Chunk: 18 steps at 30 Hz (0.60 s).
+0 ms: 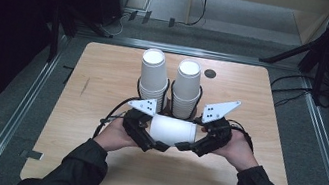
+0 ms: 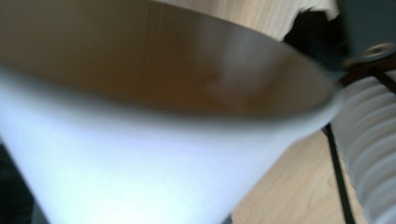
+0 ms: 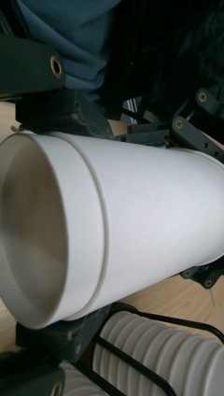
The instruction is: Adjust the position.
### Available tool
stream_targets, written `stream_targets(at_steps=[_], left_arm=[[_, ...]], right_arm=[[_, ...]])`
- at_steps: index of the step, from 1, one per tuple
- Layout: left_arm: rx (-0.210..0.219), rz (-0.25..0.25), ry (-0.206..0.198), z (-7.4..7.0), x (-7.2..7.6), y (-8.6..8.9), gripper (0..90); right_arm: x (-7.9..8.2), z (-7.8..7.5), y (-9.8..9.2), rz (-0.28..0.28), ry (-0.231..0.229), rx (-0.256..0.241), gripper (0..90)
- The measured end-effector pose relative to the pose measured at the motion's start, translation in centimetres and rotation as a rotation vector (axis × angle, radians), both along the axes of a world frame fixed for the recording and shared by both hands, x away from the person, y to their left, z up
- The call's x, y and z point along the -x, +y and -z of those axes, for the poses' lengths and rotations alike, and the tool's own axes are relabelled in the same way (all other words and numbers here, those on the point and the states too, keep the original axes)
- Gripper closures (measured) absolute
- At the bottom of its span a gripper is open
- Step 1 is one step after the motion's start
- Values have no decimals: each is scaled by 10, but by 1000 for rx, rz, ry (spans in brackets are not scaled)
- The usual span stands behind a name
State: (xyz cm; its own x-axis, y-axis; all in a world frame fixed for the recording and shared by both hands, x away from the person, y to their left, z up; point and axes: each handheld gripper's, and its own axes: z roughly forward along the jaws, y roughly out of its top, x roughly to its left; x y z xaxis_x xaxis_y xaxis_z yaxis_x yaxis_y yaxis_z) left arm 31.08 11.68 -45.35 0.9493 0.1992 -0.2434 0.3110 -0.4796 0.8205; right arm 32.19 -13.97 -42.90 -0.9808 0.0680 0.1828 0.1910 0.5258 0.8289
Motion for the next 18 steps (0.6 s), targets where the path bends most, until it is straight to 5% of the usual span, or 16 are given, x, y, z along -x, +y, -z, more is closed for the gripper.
stream_targets(at_steps=[9,18], left_arm=[[-20,-2,-11,-5,2,1,148],[-83,-39,-1,-10,-3,18,151]], right_arm=[[-1,-2,0,8,29,-2,228],[-1,-3,-8,68,-13,36,190]])
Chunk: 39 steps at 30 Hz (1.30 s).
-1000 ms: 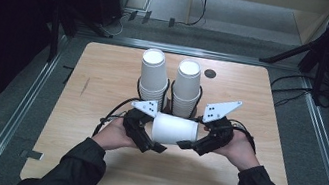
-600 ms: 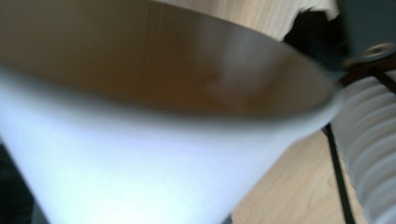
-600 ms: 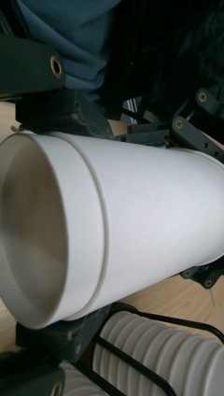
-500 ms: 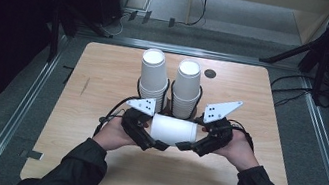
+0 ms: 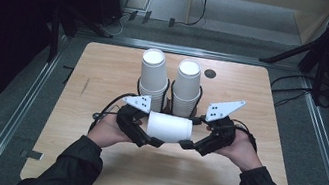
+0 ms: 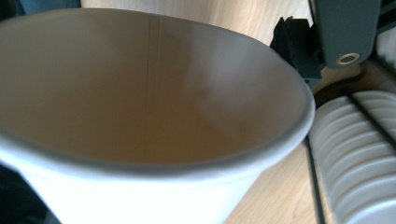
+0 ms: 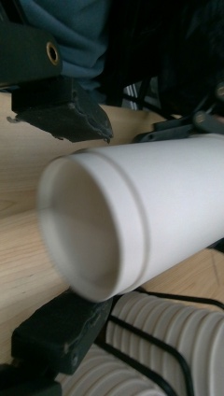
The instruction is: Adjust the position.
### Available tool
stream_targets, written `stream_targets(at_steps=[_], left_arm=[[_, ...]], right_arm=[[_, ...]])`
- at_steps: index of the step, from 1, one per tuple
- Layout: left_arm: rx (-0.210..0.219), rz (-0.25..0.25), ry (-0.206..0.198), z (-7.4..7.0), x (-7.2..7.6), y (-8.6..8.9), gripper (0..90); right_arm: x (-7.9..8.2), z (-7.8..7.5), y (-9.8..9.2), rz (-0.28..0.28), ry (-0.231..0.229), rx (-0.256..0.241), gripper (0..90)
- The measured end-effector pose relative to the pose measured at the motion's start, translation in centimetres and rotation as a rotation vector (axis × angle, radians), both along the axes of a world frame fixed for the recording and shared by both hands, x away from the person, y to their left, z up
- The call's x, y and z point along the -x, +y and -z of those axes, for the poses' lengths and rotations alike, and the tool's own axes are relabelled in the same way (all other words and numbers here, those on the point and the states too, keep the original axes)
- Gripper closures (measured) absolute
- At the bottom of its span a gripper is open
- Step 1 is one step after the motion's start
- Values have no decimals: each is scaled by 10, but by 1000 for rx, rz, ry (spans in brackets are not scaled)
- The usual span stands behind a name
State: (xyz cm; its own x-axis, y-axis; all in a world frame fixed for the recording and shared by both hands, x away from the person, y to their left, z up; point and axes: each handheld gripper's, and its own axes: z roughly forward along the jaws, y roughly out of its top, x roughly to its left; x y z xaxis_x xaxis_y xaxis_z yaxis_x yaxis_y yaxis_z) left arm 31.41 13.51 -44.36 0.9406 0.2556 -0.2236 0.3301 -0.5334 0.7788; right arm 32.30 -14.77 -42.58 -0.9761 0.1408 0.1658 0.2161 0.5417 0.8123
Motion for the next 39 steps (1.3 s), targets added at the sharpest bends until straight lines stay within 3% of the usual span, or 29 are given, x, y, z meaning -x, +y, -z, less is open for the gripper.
stream_targets(at_steps=[1,2,5,9,10,15,19,22,25,31,34,39], left_arm=[[-15,-6,17,0,-3,4,151],[-25,-16,4,-1,-3,5,151],[-17,-7,25,-2,-6,8,150],[-66,-22,-7,-6,-6,9,149],[-97,-30,-9,-6,-8,8,149],[-153,-31,-26,-5,-13,5,149],[-196,-17,-7,-2,-17,-1,149],[-261,-4,-22,0,-19,-10,149],[-274,4,-14,1,-19,-15,149],[-353,43,-19,10,-22,-29,149],[-364,55,-23,14,-23,-32,147],[-407,84,0,24,-25,-44,148]], right_arm=[[0,3,-1,16,-13,34,189],[0,5,-1,17,-15,45,186],[1,8,0,31,-22,77,185],[3,13,1,52,-33,121,182],[5,15,0,56,-38,137,174],[7,17,-5,79,-38,148,173],[8,21,-11,115,-32,167,173],[9,23,-13,120,-36,178,173],[10,25,-14,122,-42,190,173],[12,28,-15,140,-44,204,174],[13,29,-15,139,-48,206,174],[17,33,-12,122,-62,230,174]])
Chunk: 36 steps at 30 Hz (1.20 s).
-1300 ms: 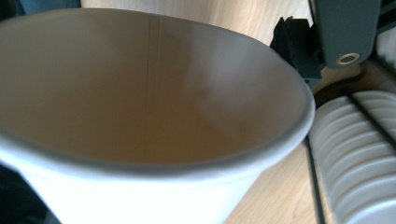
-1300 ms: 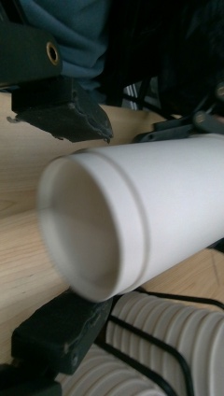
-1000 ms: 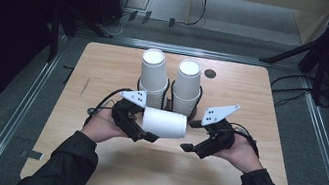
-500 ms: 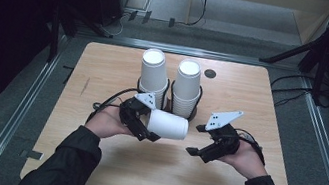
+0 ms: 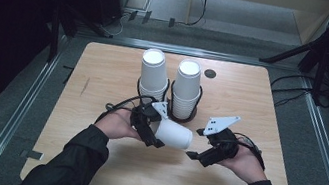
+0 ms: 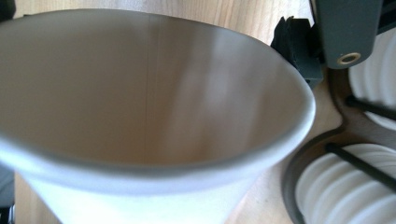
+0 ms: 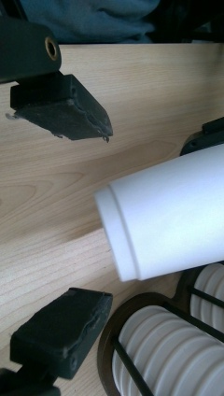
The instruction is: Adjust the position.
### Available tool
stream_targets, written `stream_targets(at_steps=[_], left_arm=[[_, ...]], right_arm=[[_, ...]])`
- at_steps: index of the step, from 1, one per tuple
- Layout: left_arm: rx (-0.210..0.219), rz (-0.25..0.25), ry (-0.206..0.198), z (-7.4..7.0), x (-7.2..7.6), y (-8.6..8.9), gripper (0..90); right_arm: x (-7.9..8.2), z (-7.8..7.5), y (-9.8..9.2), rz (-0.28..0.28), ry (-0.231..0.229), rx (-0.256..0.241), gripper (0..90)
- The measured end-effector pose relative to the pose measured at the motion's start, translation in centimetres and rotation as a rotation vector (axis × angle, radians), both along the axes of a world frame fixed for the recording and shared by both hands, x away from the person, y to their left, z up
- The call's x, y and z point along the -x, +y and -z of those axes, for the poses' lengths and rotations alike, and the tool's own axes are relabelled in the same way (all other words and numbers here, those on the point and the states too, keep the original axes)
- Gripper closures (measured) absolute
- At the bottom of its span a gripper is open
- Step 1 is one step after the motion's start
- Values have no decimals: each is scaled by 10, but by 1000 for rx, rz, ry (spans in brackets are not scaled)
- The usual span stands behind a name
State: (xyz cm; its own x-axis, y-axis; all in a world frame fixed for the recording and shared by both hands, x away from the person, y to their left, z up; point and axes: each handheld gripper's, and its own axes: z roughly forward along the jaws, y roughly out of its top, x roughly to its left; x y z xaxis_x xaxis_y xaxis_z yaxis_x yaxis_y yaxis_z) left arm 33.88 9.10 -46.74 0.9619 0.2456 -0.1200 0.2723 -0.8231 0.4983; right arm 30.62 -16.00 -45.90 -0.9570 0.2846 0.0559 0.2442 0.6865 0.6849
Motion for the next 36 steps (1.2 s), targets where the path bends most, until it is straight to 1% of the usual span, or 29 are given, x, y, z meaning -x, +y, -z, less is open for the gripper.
stream_targets(at_steps=[3,4,6,7,9,10,11,13,14,16,18,19,20,22,23,24,27,28,33,34,35,36], left_arm=[[-16,34,13,4,3,-11,148],[-16,34,13,4,3,-11,148],[-22,51,14,6,5,-15,148],[-29,69,13,7,6,-18,148],[-40,81,15,9,9,-22,147],[-44,82,22,9,9,-23,147],[-43,91,17,9,11,-25,147],[-40,93,22,8,12,-26,147],[-32,94,15,7,12,-26,147],[-28,93,26,6,12,-26,144],[-16,96,41,6,13,-26,142],[-17,95,38,6,14,-27,142],[-19,92,50,7,15,-28,141],[-22,95,47,7,16,-29,140],[-27,97,51,7,16,-30,140],[-32,92,55,7,17,-30,138],[-23,88,64,7,16,-29,138],[-17,87,66,7,16,-28,138],[-3,96,62,6,15,-27,101],[0,94,50,6,16,-27,101],[11,90,28,6,17,-27,90],[8,86,22,5,17,-27,81]], right_arm=[[0,3,3,-18,19,3,174],[0,3,3,-18,19,3,174],[0,5,6,-18,15,15,174],[0,7,9,-30,12,22,174],[1,8,11,-37,9,29,174],[1,8,14,-44,11,37,174],[1,11,18,-58,6,52,174],[2,12,20,-62,10,58,174],[2,13,23,-74,3,69,174],[2,16,28,-89,4,90,175],[2,19,31,-111,9,99,176],[2,20,32,-124,13,107,183],[2,22,34,-126,13,115,190],[1,25,36,-133,15,135,208],[1,26,38,-143,19,135,226],[2,26,40,-151,15,146,232],[1,27,39,-163,15,143,240],[1,26,37,-163,14,131,242],[1,23,37,-161,12,122,241],[1,23,37,-161,14,122,240],[1,23,37,-159,9,119,238],[0,23,37,-153,11,119,237]])
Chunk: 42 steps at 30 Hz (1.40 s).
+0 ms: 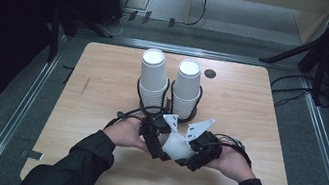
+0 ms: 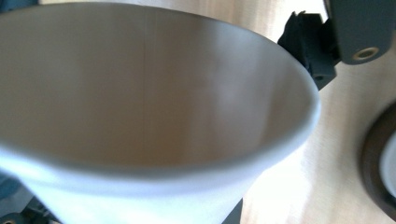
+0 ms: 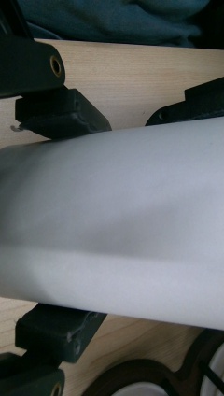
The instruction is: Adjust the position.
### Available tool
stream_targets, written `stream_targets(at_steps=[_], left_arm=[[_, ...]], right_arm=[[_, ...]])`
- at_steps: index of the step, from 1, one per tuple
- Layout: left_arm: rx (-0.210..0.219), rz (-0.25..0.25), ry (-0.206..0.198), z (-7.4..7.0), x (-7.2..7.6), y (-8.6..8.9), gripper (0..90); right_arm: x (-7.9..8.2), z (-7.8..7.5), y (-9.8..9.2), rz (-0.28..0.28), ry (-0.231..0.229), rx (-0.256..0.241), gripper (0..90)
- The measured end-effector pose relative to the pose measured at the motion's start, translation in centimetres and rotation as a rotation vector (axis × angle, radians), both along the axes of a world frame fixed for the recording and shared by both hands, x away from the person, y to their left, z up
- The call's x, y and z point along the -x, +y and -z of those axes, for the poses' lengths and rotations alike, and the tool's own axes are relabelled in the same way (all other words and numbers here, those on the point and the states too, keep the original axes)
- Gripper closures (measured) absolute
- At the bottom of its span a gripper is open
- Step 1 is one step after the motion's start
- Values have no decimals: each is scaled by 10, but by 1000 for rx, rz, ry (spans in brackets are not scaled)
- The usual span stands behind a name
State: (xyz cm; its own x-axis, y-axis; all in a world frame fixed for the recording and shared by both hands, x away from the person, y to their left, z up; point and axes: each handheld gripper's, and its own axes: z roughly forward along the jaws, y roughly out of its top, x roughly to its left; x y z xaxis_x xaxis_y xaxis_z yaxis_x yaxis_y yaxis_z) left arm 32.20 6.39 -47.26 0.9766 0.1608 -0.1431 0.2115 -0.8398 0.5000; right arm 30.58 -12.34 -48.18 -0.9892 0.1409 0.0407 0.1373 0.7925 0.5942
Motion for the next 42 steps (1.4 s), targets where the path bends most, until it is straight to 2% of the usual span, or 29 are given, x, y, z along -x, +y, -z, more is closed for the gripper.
stream_targets(at_steps=[2,7,12,16,20,21,25,27,28,31,32,34,35,36,37,39,40,42], left_arm=[[14,-20,-4,-1,-1,0,28],[31,-25,14,-2,-3,4,22],[46,-69,31,-2,-6,9,0],[58,-82,22,-3,-7,14,0],[91,-94,2,-8,-9,20,0],[114,-103,4,-11,-11,24,0],[135,-114,-3,-15,-12,29,0],[173,-139,-6,-17,-13,35,0],[173,-139,-6,-17,-13,35,0],[228,-165,-4,-21,-14,41,0],[251,-175,0,-23,-14,43,0],[281,-181,0,-26,-13,46,0],[307,-188,-4,-28,-11,47,0],[307,-188,-4,-28,-11,47,0],[327,-191,-5,-30,-10,48,0],[351,-186,0,-32,-8,49,0],[379,-190,12,-33,-7,50,0],[393,-191,13,-34,-7,50,0]], right_arm=[[-1,-2,-3,9,1,-8,236],[-3,-5,-9,27,-2,-19,234],[-6,-9,-18,55,14,-48,234],[-7,-11,-23,73,11,-57,234],[-8,-14,-27,92,13,-74,233],[-9,-15,-30,99,31,-87,233],[-11,-17,-33,113,31,-98,233],[-11,-19,-36,125,26,-113,233],[-11,-19,-36,125,26,-113,233],[-12,-22,-39,136,21,-132,233],[-12,-25,-41,143,20,-152,233],[-12,-26,-41,142,20,-159,233],[-13,-28,-42,139,9,-179,233],[-13,-28,-42,139,9,-179,233],[-13,-28,-42,141,13,-184,233],[-13,-31,-41,136,11,-205,233],[-13,-32,-39,129,5,-222,233],[-12,-34,-37,116,3,-231,233]])
